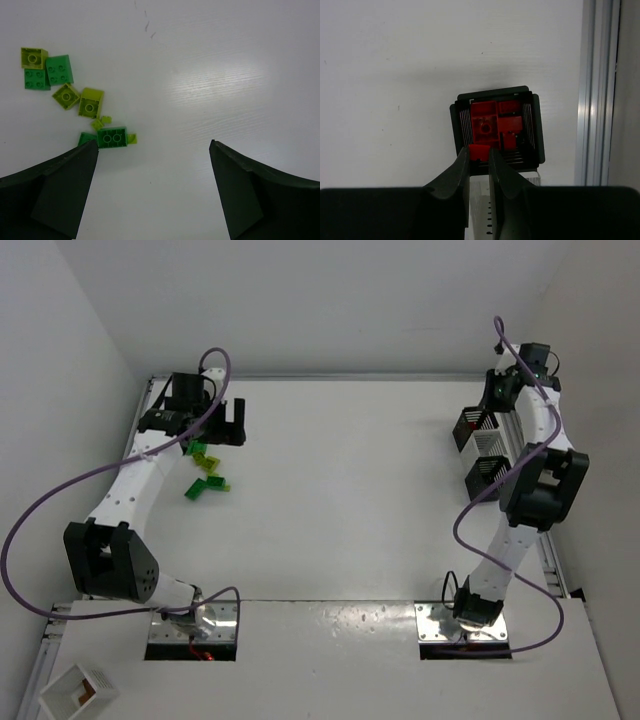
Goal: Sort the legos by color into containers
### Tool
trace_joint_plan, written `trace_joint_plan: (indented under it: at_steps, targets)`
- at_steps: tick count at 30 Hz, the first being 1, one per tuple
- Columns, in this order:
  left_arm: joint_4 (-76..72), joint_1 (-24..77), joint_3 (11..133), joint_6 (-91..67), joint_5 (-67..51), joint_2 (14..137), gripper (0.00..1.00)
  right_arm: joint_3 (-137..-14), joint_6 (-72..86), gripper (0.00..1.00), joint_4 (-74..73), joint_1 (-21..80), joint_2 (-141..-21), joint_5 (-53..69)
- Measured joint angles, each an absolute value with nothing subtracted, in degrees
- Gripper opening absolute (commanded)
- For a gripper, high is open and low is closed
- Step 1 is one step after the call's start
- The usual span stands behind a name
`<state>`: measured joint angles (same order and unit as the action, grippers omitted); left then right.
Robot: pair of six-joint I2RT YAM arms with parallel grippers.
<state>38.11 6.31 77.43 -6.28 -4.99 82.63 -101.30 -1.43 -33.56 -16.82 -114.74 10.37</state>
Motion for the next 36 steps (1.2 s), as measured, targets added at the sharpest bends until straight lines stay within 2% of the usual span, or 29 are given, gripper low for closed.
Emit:
trace_joint_plan:
  at_steps: [4, 6, 7, 10, 12, 13, 17, 22, 23, 24, 26, 31, 36]
  targets:
    - [38.15, 6.31, 77.58, -6.37, -4.40, 82.63, 1.00, -101.30, -2.02, 0.00, -34.48, -16.95, -115.44, 11.14]
    - [38.15, 6.31, 77.80, -6.46, -4.29, 82.63, 1.00, -101.67, -2.33, 0.03, -35.11, -17.06, -116.07, 11.22]
    - [38.13, 6.31, 77.91, -6.48, -4.29, 82.63, 1.00, -101.71, -2.50, 0.07, -35.16, -17.08, -116.36, 11.20]
    - [38.11, 6.31, 77.93, -6.48, -4.71, 82.59, 1.00, -101.71, -2.90, 0.29, -35.22, -17.32, -117.10, 11.05]
    - [37.98, 6.11, 77.80, -6.72, -5.32, 82.48, 1.00, -101.71, -3.11, 0.34, -35.22, -17.50, -117.21, 10.74]
    - [37.82, 5.91, 77.56, -7.20, -5.72, 82.28, 1.00, -101.71, -3.20, 0.40, -35.20, -17.52, -117.23, 10.61]
    - [37.21, 4.34, 75.92, -9.34, -8.38, 80.77, 1.00, -101.71, -3.51, 0.49, -35.18, -17.52, -117.21, 10.46]
    - [36.36, -1.13, 72.53, -10.52, -13.08, 75.81, 1.00, -100.71, -4.25, 0.61, -34.83, -17.21, -116.36, 10.37]
    - [36.05, -2.52, 71.83, -10.41, -14.33, 74.56, 1.00, -99.50, -4.21, 0.68, -34.63, -16.95, -115.48, 9.82]
    - [36.03, -3.75, 71.22, -10.04, -15.70, 73.36, 1.00, -98.28, -3.73, 0.70, -34.59, -16.58, -114.43, 9.10]
    - [36.73, -5.56, 70.70, -8.34, -17.37, 71.70, 1.00, -95.18, -3.01, 0.73, -34.50, -15.00, -111.39, 7.46]
    - [39.13, -8.01, 69.63, -0.75, -18.83, 72.55, 0.92, -87.81, -1.96, 0.73, -33.87, -9.23, -101.27, 8.19]
    - [40.53, -11.42, 64.42, 8.80, -16.32, 74.48, 0.92, -82.59, -1.45, 0.61, -33.98, -4.69, -91.68, 16.38]
